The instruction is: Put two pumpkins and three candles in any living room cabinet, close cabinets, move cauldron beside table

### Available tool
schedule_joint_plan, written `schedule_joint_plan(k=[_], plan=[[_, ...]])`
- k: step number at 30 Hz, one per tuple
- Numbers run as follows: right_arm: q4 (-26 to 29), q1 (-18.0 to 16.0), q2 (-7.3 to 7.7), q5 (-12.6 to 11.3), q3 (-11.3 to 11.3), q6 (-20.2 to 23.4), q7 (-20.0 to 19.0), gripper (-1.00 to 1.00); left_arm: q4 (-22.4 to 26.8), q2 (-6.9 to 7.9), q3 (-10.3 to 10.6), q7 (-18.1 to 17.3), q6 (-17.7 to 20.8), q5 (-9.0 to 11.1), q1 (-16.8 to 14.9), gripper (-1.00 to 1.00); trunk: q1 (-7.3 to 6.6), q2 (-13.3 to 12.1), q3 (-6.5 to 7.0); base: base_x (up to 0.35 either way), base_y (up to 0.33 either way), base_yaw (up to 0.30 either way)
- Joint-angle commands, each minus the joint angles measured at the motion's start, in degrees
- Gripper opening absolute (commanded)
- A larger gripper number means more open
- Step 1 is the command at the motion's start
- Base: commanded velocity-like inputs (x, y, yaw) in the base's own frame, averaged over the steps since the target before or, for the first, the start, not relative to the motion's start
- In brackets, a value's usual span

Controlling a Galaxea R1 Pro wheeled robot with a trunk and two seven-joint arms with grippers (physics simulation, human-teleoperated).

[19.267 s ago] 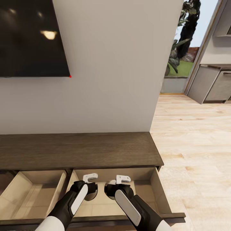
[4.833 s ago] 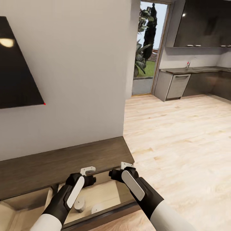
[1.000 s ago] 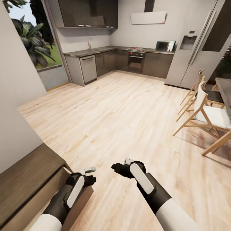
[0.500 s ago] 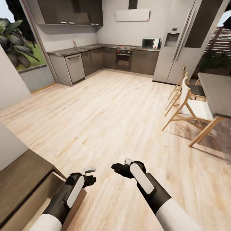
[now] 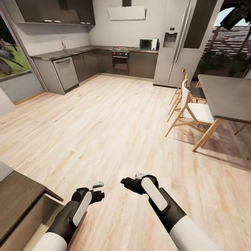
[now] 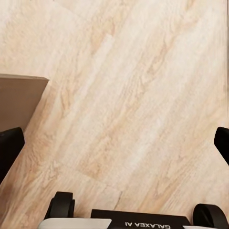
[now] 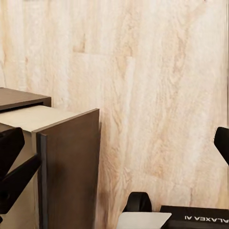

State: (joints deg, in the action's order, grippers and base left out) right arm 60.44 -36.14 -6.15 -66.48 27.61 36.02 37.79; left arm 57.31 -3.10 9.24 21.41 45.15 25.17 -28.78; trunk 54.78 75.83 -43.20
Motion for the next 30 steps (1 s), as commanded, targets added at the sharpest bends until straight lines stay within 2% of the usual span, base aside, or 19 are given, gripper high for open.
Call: schedule_joint_plan(k=[1, 30], plan=[[0.0, -0.1, 0.00, -0.5, 0.1, 0.0, 0.5, 1.00, 0.1, 0.02, 0.1, 0.6, 0.1, 0.6, 0.0, 1.00, 0.00, 0.0, -0.10, 0.000, 0.000, -0.230], [-0.1, -0.1, 0.00, -0.5, 0.1, 0.1, 0.5, 1.00, 0.1, 0.02, 0.1, 0.6, 0.2, 0.5, 0.0, 1.00, 0.00, 0.0, -1.68, 0.000, 0.000, -0.230]])
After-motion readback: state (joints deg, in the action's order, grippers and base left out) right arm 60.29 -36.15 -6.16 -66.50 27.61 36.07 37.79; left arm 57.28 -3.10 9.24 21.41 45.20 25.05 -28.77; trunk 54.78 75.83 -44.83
